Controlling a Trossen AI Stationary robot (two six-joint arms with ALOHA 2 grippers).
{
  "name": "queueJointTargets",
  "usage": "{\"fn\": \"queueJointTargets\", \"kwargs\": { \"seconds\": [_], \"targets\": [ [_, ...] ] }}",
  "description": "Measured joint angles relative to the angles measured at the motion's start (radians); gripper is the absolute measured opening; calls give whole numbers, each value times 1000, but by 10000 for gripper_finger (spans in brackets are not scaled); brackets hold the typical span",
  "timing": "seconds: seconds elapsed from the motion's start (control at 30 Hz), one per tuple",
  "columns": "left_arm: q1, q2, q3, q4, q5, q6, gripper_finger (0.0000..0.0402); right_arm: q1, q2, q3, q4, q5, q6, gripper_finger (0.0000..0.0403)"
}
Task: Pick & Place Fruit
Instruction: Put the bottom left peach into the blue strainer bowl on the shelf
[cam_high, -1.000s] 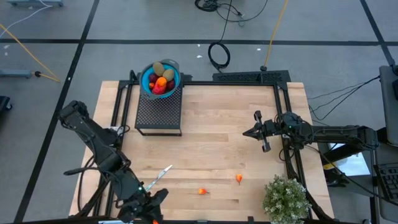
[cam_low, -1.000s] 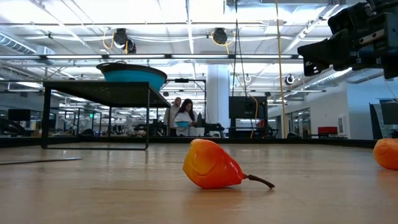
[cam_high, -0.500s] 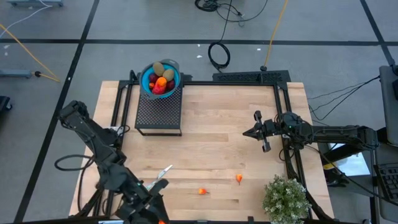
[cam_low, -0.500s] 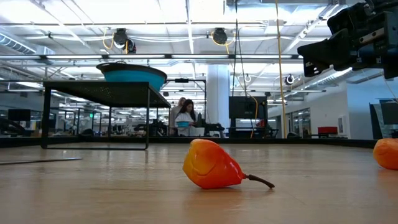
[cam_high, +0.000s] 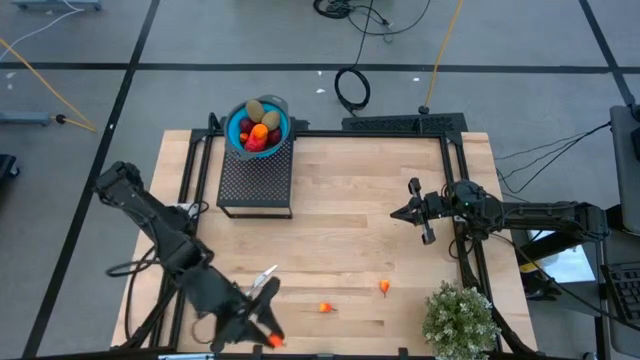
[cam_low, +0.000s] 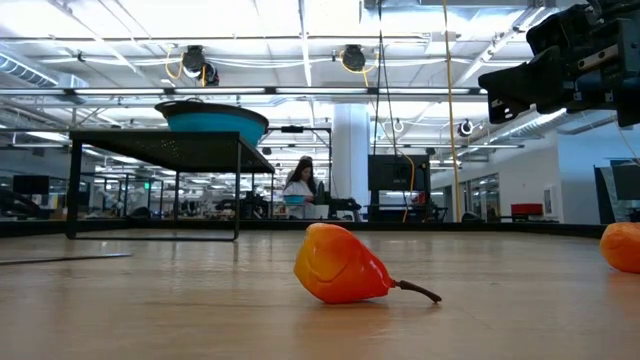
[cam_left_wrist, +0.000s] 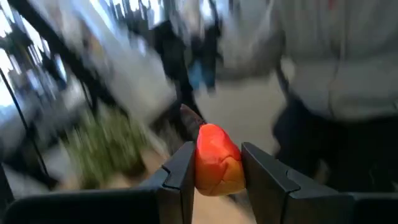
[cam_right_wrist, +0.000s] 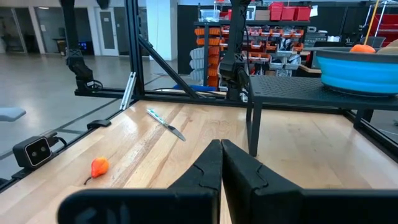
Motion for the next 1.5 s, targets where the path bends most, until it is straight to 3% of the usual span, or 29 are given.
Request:
{"fn": "queueJointTargets", "kwargs": {
  "seconds": [0.17, 0.33, 0.57, 0.7, 0.83, 1.1, 1.33, 1.5],
  "targets": [
    [41, 0, 0, -265, -86, -249, 108, 0, 0, 0, 0, 0, 0, 0],
    [95, -3, 0, -486, -405, -449, 108, 0, 0, 0, 9, 0, 0, 0],
    [203, -18, 0, -780, -892, -600, 108, 0, 0, 0, 8, 0, 34, 0],
    [302, -54, 0, -866, -1037, -631, 108, 0, 0, 0, 8, 0, 34, 0],
    [433, -114, 0, -877, -1049, -603, 108, 0, 0, 0, 8, 0, 29, 0],
    [731, -244, 0, -875, -936, -518, 108, 0, 0, 0, 8, 3, 26, 0],
    [1026, -340, 0, -853, -679, -463, 108, 0, 0, 0, 8, 4, 26, 0],
    [1207, -341, 0, -780, -453, -382, 108, 0, 0, 0, 8, 5, 19, 0]
  ]
}}
